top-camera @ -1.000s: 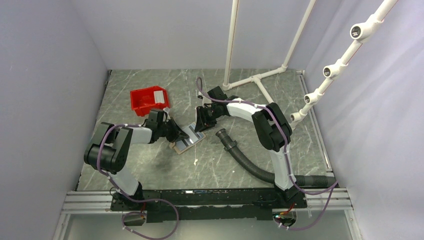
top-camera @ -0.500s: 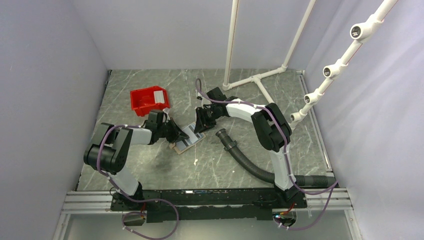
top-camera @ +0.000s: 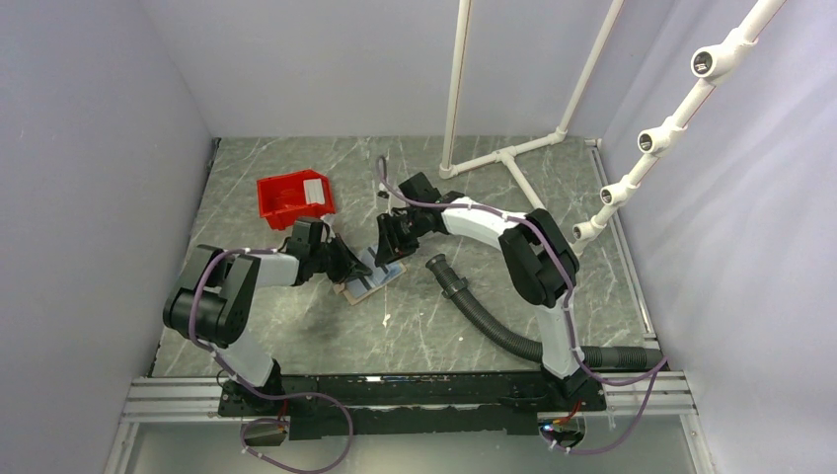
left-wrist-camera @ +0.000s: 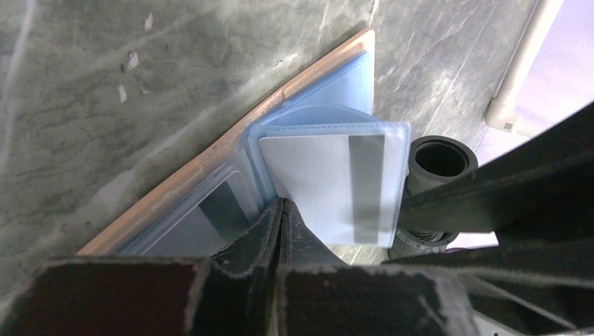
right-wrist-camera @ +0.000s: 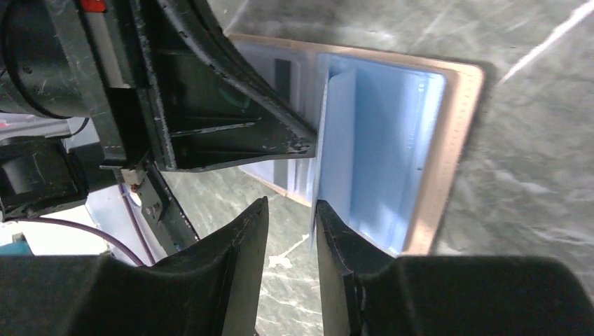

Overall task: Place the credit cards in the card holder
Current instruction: Insert the credit card into the card holder.

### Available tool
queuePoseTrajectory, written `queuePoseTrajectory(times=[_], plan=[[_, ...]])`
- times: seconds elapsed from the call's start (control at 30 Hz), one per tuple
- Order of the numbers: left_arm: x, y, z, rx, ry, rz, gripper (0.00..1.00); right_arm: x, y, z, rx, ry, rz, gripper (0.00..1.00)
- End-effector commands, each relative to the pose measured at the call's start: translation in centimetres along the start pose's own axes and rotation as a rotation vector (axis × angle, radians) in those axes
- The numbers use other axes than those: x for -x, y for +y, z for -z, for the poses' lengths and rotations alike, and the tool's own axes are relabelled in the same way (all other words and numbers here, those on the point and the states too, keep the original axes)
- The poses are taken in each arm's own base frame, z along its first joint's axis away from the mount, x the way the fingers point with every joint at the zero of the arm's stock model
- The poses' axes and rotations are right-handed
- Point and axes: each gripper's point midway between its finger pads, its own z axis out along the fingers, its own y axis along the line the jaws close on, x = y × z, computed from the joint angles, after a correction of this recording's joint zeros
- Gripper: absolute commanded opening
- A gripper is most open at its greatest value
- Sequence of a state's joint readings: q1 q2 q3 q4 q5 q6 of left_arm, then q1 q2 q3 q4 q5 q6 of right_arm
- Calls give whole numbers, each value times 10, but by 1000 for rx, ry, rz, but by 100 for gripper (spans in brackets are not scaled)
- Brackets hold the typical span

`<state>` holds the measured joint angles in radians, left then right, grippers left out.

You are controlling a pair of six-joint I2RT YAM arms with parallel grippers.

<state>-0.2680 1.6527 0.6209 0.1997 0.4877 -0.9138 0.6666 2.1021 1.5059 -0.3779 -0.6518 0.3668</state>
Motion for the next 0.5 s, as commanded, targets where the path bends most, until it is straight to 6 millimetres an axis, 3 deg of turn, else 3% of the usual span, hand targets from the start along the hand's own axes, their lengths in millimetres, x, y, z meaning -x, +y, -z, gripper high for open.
queuePoseTrajectory(times=[0.0,0.23,0.47], plan=[[-9,17,7,85,6,7,7,4,22,9,16,-15,54,34],[-4,-4,29,62,-28,-19,32,6,31,4,46,-2,70,33],[-4,-5,59,68,-74,26,45,5,39,-3,72,17,90,35]])
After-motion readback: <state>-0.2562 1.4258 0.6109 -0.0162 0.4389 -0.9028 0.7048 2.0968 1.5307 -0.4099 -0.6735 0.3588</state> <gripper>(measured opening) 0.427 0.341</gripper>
